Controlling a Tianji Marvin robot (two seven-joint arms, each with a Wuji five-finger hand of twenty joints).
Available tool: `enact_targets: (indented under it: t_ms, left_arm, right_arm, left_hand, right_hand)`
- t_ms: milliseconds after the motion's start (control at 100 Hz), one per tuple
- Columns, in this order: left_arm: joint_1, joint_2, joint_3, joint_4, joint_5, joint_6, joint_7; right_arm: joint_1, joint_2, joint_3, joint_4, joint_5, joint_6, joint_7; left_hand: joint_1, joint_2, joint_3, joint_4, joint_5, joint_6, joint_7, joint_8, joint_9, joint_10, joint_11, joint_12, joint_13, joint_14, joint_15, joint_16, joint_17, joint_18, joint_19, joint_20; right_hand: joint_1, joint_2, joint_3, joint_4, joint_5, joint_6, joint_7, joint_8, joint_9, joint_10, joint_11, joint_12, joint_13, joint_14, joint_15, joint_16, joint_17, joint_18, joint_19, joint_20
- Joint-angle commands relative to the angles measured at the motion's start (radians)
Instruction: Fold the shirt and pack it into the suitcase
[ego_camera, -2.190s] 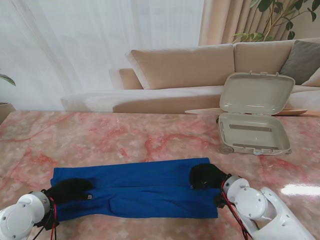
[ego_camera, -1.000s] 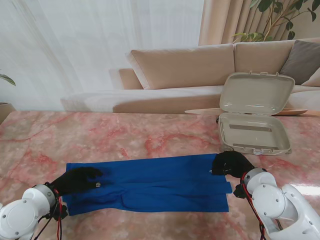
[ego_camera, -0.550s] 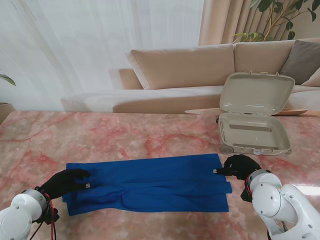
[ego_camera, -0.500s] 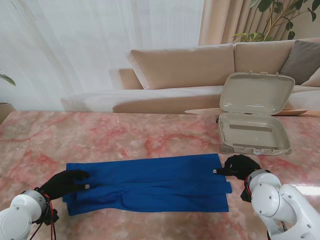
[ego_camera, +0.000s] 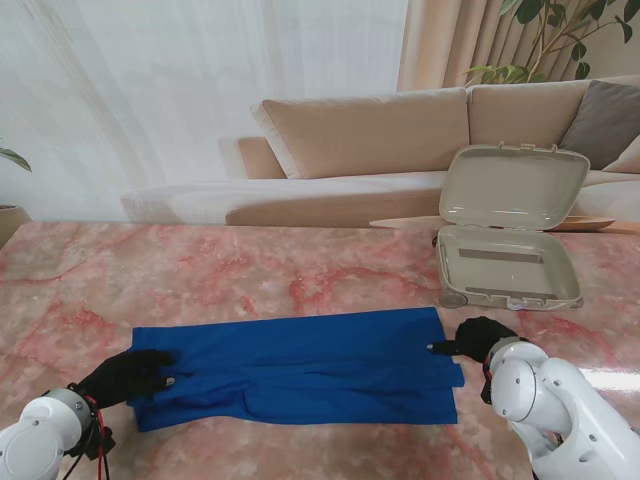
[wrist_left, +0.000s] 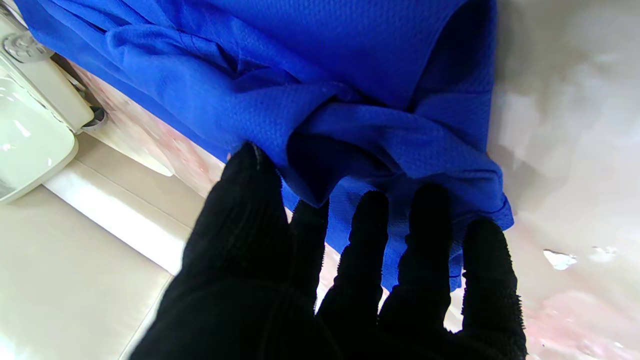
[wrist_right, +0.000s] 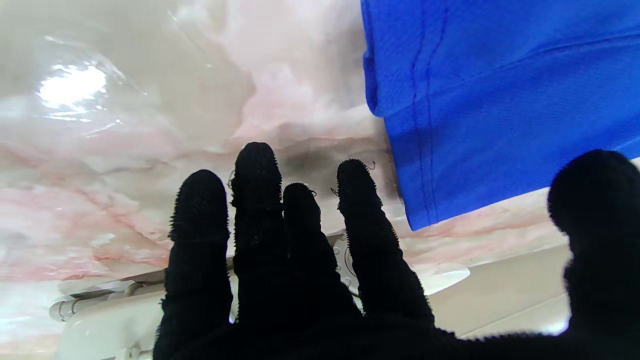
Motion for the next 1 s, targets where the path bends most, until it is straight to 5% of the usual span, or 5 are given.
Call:
enact_targets:
  t_ms: [0, 390, 990]
  left_arm:
    - [0.006, -0.002, 0.014, 0.020, -0.005, 0.004, -0.008]
    - [-0.013, 0.003, 0.034, 0.032, -0.019, 0.008, -0.028]
    - [0.007, 0.003, 0.028, 0.018, -0.010, 0.016, -0.032]
  right_arm:
    - [0.001, 0.000, -0.009, 0.022, 0.000, 0.017, 0.015]
    - [0.049, 0.006, -0.077, 0.099, 0.019, 0.044, 0.020]
    - [0.109, 0.014, -0.161, 0.180, 0.123, 0.065, 0.038]
  left_hand:
    - [-0.016, 0.032, -0.026, 0.022, -0.006, 0.011, -0.003, -0.003, -0.005, 0.005, -0.007, 0.000, -0.001, 0.025, -0.026, -0.034, -0.011, 0.016, -0.017, -0.010]
    - [-0.013, 0.035, -0.025, 0.023, -0.004, 0.013, 0.001, -0.002, -0.006, 0.002, -0.005, 0.000, -0.003, 0.022, -0.027, -0.034, -0.013, 0.014, -0.019, -0.009]
    - [-0.001, 0.020, -0.023, 0.024, 0.005, 0.020, 0.009, 0.001, -0.006, 0.002, -0.003, 0.001, -0.001, 0.022, -0.027, -0.033, -0.013, 0.017, -0.021, -0.007]
  right_hand:
    - [-0.053, 0.007, -0.004, 0.027, -0.013, 0.024, -0.014, 0.001, -0.032, 0.026, 0.017, 0.025, -0.015, 0.019, 0.027, 0.026, -0.008, -0.006, 0.015, 0.034]
    - [-0.038, -0.008, 0.005, 0.029, 0.021, 0.001, 0.010, 0.020, -0.047, 0.042, 0.116, 0.096, 0.016, 0.067, 0.099, 0.059, 0.053, 0.038, 0.082, 0.074]
    - [0.079, -0.069, -0.001, 0.037, 0.103, -0.055, 0.103, 0.059, -0.011, 0.023, 0.168, 0.142, 0.001, 0.055, 0.094, 0.049, 0.045, 0.035, 0.076, 0.065]
